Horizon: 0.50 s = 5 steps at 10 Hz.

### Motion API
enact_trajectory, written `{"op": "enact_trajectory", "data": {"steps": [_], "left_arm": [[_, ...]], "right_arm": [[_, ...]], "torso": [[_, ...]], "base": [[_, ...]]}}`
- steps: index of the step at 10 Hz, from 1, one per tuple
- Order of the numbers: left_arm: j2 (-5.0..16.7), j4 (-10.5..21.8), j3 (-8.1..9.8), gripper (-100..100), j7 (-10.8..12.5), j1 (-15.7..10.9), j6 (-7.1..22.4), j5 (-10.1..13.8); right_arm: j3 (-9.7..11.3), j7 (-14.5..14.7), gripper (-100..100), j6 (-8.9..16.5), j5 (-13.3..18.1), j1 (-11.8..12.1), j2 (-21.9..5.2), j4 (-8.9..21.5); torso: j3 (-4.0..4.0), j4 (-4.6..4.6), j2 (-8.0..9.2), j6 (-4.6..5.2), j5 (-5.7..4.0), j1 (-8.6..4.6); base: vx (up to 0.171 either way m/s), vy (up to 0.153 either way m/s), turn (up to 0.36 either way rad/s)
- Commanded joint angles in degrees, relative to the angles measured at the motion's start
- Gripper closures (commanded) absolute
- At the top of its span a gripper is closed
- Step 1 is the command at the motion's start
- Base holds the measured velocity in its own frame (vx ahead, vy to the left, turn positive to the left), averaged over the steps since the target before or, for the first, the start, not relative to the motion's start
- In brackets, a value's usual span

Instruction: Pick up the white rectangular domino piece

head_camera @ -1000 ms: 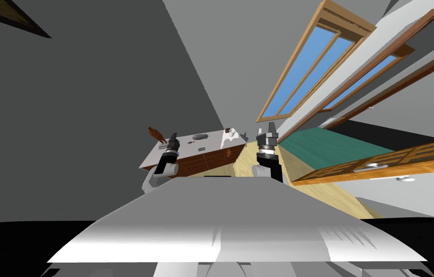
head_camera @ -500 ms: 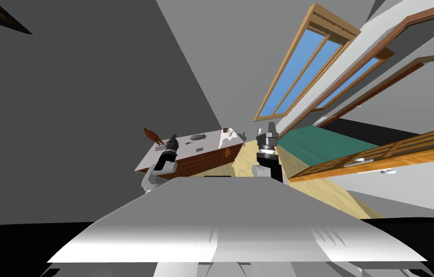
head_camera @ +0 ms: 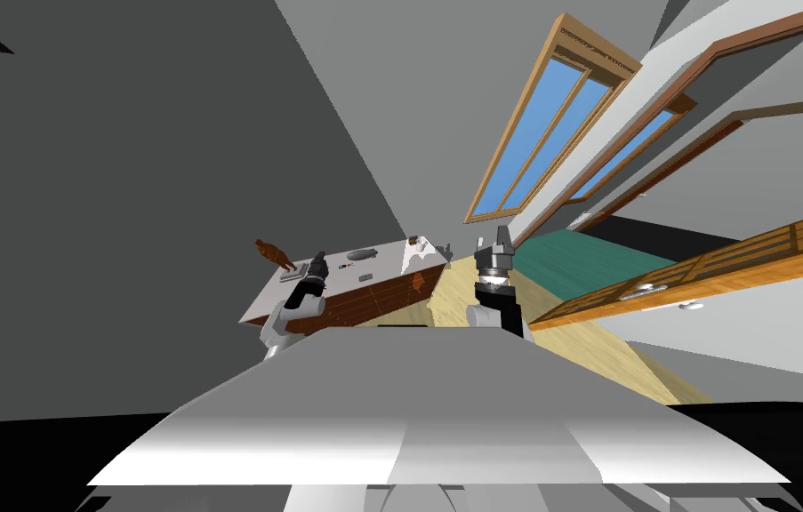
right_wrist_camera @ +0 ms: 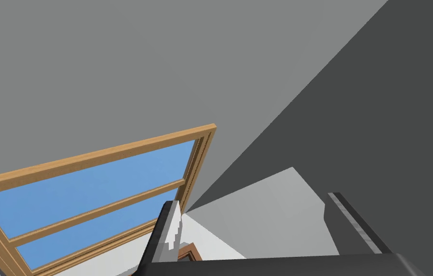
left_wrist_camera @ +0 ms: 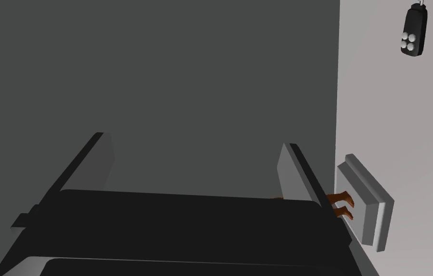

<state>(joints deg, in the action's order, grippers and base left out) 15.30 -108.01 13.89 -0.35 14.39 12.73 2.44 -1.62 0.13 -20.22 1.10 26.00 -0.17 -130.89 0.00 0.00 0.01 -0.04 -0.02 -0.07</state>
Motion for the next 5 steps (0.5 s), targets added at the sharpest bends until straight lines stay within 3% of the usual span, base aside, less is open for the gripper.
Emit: {"op": "enact_trajectory", "data": {"steps": [1,5], "left_arm": [[0.8,2.0,1.08,-100,0.5,-1.5,2.9,0.1],[1.3,3.8,1.97,-100,1.0,-2.9,8.6,0.2]], "right_arm": [[0.0,0.0,0,0.0,0.0,0.0,0.0,0.0],[0.0,0.0,0,0.0,0.0,0.0,0.0,0.0]], "torso": [[0.00,0.00,0.00,0.00,0.00,0.00],[-0.01,0.00,-0.02,0.03,0.01,0.02]], "base": [[0.006,-0.026,-0.094],[0.004,-0.016,-0.060]]}}
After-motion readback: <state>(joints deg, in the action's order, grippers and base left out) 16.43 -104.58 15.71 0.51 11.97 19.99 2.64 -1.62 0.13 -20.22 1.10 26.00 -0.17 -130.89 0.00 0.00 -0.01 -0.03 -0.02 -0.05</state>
